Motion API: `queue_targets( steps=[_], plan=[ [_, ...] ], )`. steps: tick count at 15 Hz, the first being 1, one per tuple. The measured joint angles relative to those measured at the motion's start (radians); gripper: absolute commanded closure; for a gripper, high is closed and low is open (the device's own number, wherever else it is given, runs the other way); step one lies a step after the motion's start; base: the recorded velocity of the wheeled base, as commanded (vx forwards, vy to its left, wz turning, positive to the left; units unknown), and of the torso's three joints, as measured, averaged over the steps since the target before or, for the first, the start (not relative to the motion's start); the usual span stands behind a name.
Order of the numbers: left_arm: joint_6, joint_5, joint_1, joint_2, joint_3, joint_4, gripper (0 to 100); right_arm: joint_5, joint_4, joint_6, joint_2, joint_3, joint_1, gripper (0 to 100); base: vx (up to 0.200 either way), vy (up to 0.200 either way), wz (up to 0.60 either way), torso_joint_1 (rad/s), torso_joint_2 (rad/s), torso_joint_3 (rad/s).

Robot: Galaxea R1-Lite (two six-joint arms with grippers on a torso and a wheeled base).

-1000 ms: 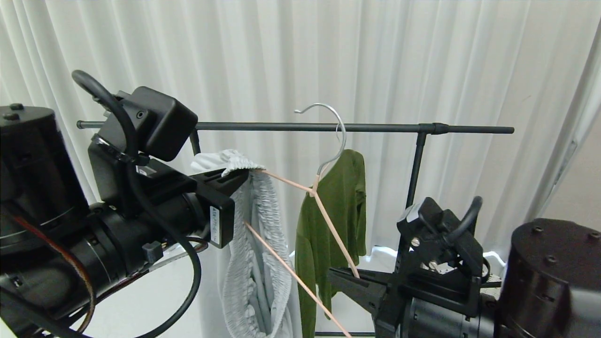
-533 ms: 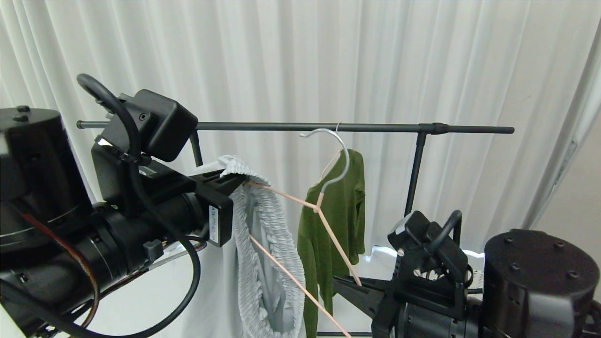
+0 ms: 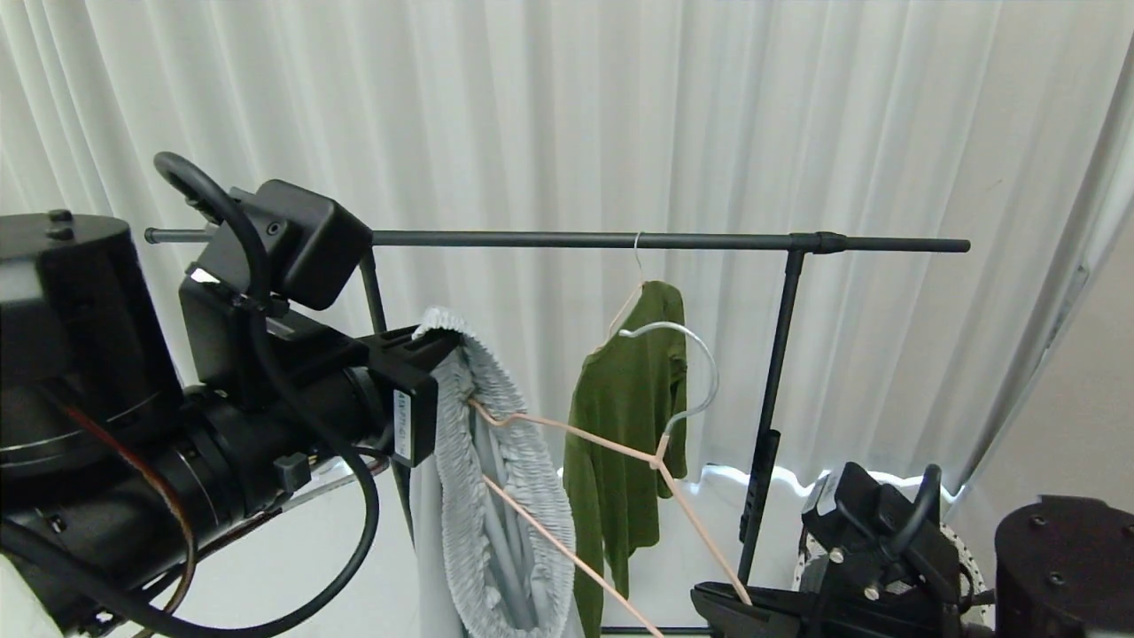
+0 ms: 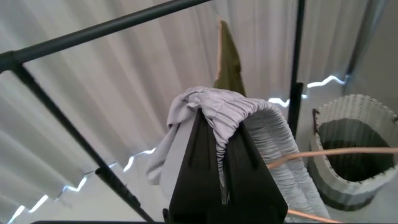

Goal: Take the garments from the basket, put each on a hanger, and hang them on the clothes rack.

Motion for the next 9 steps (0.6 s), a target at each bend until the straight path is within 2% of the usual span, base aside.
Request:
queue_targets(
  steps=[9],
  plan=[
    [-0.053,0.004,-0.161,0.003,0.041,-0.003,100,0.006,0.007,0.000,0.130,-0.129,-0.010,100,0.000,0.000,0.00,0.000,0.00,0.000]
  ],
)
